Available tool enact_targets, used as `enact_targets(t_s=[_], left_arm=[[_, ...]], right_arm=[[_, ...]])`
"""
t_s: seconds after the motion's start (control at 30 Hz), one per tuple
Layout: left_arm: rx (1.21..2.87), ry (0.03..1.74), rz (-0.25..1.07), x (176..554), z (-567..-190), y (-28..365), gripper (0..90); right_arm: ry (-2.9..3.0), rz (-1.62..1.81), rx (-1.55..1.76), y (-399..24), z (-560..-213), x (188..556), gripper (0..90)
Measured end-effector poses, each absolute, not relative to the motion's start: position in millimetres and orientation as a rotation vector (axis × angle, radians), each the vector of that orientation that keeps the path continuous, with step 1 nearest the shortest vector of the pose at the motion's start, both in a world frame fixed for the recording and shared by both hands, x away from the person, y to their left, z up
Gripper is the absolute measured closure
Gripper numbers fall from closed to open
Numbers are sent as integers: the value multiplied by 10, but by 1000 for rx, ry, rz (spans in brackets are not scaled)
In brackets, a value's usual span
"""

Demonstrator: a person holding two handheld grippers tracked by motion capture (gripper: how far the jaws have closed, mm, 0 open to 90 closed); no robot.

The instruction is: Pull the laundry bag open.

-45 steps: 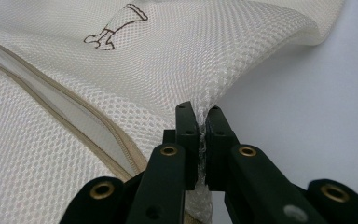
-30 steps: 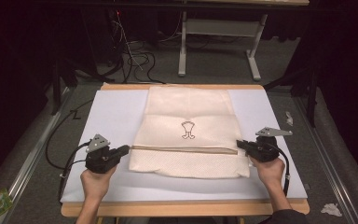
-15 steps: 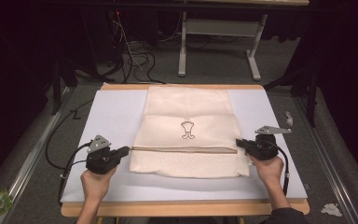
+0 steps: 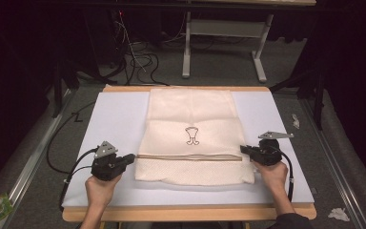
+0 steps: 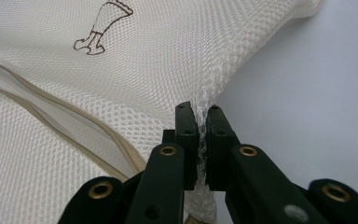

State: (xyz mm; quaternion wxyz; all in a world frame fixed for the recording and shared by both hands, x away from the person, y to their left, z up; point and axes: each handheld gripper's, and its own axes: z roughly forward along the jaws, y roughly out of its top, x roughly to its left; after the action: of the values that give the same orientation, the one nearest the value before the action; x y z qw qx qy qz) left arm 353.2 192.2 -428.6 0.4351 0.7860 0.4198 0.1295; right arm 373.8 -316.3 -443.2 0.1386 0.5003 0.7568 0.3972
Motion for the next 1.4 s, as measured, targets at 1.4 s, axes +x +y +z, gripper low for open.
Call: enact_targets(t_s=[1.4], left_arm=[[2006,1049,280,3519,-4415,1887,828]], right_arm=[[2181,1068,1447,-3133,-4539,3632,607]])
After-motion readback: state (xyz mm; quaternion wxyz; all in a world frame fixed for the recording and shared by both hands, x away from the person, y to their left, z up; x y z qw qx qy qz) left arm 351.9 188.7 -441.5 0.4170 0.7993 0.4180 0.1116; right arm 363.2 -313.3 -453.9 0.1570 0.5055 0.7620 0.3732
